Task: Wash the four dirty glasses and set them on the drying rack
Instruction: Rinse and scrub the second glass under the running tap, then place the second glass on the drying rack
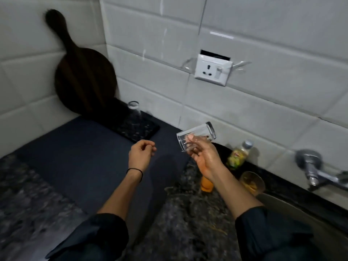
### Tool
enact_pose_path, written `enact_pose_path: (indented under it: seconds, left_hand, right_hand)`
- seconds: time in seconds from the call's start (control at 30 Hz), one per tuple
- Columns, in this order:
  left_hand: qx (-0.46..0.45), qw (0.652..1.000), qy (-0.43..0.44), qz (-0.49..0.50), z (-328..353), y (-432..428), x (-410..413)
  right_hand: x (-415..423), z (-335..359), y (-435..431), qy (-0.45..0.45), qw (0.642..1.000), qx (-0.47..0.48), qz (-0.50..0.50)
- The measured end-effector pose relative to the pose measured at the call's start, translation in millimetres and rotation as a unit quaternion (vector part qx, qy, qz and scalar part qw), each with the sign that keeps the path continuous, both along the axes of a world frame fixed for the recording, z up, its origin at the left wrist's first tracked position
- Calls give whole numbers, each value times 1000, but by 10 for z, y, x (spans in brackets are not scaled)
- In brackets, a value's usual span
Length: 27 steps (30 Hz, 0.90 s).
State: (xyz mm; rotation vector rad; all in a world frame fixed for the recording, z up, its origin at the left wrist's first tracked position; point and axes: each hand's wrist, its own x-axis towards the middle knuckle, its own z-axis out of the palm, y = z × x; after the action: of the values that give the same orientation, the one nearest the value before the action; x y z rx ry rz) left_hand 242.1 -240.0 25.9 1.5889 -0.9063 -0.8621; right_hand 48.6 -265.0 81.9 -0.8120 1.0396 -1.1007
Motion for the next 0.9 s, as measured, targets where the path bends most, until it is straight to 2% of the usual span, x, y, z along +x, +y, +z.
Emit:
enact_pose_path:
  seconds: [0.17,0.33,0.47,0.57,0.67,0.9]
  left_hand:
    - [33,997,-55,34,-154,-359,700]
    - [74,985,-153,32,-413,-607,1229]
    - [110,954,-280,8,-647,-751,1509]
    - [151,931,-332,-19,-749,-816,1640]
    - [163,919,-358,-29,-852,-867,1731]
    - [165,923,-348,-1,-990,-893,1737]
  right_hand:
    - [839,-112,-653,58,998,-13,25]
    - [1504,-284,-1099,155,984,-77,52]
    - [1920,-473,-1319,214,968,-125,47]
    - [2192,-655,-1476,248,956,-145,57]
    - [2415,-792,-1597,334,926,-167,50]
    - [2633,-867,-1629,420,881,-208,62]
